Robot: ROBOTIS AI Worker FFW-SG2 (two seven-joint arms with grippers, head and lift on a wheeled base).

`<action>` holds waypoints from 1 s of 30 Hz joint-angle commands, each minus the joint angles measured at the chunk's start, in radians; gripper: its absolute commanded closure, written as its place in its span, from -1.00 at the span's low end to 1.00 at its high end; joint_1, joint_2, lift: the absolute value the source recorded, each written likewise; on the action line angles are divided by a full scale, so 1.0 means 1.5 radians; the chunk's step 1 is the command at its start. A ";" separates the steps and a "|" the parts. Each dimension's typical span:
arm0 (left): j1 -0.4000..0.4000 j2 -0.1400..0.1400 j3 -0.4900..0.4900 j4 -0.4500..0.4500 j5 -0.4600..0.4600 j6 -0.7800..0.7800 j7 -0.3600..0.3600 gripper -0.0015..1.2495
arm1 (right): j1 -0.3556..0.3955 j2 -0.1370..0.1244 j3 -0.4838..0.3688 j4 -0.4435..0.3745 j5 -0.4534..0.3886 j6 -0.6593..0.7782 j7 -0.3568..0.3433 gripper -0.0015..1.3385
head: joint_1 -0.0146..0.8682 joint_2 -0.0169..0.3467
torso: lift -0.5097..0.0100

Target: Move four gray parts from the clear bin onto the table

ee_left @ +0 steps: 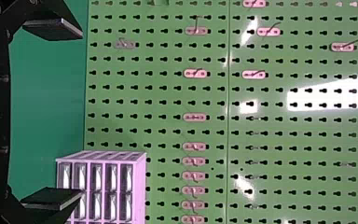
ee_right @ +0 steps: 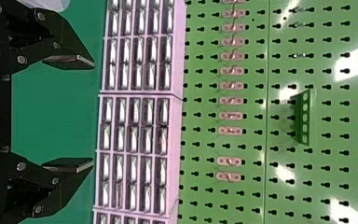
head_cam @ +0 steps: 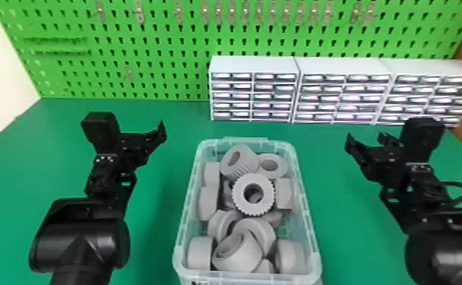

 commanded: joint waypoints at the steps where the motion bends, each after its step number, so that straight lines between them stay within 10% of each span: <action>1: 0.004 -0.003 0.002 0.000 -0.001 0.000 0.001 -0.84 | 0.008 0.008 -0.023 0.000 0.007 -0.015 0.000 -0.22 | 0.60 -0.51 | 0.76; 30: 0.002 -0.003 -0.017 0.007 0.003 0.009 0.011 -0.84 | 0.020 0.018 -0.068 -0.016 0.017 -0.025 0.000 -0.23 | 0.60 -0.51 | 0.76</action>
